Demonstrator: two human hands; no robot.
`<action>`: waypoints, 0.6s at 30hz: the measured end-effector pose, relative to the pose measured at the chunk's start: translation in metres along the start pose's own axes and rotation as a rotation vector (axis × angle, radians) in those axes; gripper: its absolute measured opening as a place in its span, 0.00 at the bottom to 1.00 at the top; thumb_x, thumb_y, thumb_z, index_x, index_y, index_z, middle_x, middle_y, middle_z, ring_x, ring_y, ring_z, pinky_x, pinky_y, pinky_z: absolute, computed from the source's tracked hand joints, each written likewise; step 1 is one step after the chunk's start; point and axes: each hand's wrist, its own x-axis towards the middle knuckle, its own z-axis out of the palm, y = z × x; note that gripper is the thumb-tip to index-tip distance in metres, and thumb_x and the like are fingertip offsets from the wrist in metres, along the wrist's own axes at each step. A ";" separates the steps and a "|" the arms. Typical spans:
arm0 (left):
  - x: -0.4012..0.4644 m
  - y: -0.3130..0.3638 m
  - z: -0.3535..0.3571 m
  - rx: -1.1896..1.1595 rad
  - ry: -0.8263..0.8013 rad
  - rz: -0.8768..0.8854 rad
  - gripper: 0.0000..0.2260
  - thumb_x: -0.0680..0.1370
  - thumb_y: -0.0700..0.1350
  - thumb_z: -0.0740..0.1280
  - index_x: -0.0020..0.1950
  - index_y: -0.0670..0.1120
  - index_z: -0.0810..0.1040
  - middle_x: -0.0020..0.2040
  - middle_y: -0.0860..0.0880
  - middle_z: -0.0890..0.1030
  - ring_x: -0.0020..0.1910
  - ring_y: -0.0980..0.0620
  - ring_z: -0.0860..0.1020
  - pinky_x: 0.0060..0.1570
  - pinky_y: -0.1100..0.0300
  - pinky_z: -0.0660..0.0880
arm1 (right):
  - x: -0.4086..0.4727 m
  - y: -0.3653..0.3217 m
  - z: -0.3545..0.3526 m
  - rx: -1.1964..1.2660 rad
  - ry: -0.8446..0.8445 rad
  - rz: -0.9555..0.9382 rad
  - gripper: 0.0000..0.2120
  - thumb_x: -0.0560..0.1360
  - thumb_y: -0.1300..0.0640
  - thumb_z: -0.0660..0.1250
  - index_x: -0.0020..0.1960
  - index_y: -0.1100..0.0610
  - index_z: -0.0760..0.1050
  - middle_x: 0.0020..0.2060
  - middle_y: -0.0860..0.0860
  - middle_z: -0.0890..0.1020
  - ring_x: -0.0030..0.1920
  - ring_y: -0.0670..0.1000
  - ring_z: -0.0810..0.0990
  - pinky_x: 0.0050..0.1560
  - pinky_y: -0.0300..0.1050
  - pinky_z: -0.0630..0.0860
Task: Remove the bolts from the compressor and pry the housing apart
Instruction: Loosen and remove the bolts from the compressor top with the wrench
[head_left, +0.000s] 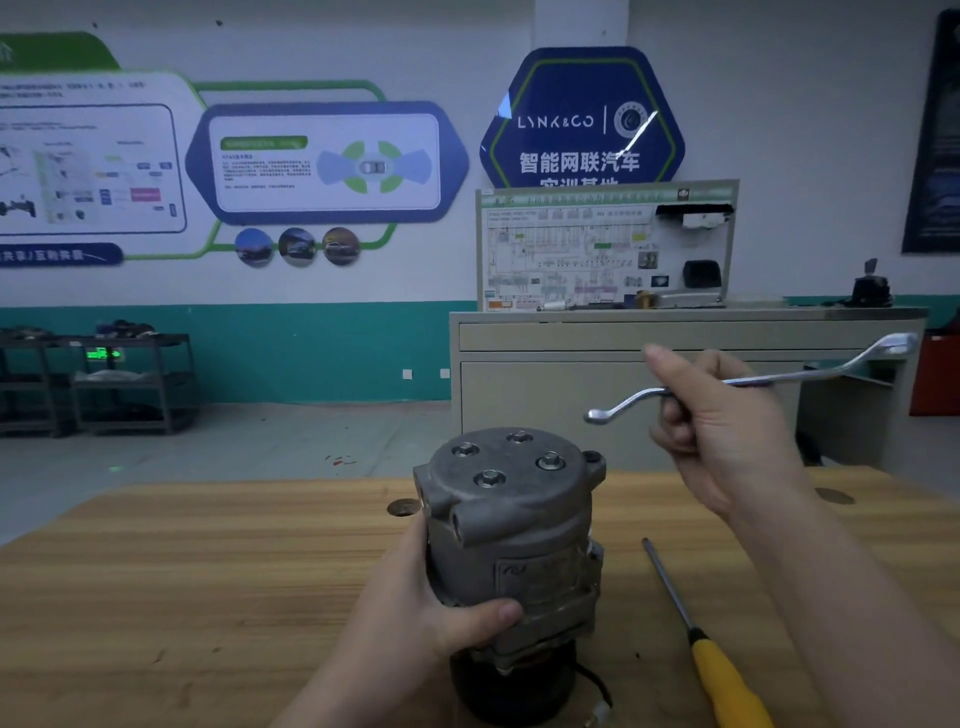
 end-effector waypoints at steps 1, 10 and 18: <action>0.000 0.000 0.000 0.000 0.007 -0.002 0.39 0.56 0.62 0.81 0.63 0.54 0.74 0.59 0.58 0.82 0.60 0.58 0.79 0.60 0.55 0.74 | -0.002 0.002 0.002 -0.108 0.027 -0.069 0.22 0.70 0.61 0.72 0.30 0.56 0.59 0.19 0.50 0.69 0.18 0.45 0.65 0.19 0.35 0.60; -0.001 0.000 0.001 0.024 0.027 -0.018 0.39 0.56 0.58 0.81 0.64 0.53 0.73 0.58 0.56 0.82 0.60 0.56 0.79 0.62 0.48 0.74 | -0.034 0.015 0.024 -0.602 -0.039 -0.444 0.21 0.74 0.62 0.69 0.28 0.61 0.61 0.21 0.59 0.70 0.21 0.50 0.67 0.25 0.43 0.65; -0.002 0.007 0.002 0.059 0.003 0.016 0.33 0.57 0.59 0.82 0.58 0.61 0.70 0.52 0.75 0.78 0.52 0.74 0.76 0.48 0.78 0.70 | -0.058 0.010 0.042 -1.098 -0.403 -0.895 0.13 0.68 0.59 0.61 0.31 0.48 0.60 0.22 0.43 0.66 0.25 0.47 0.65 0.26 0.44 0.66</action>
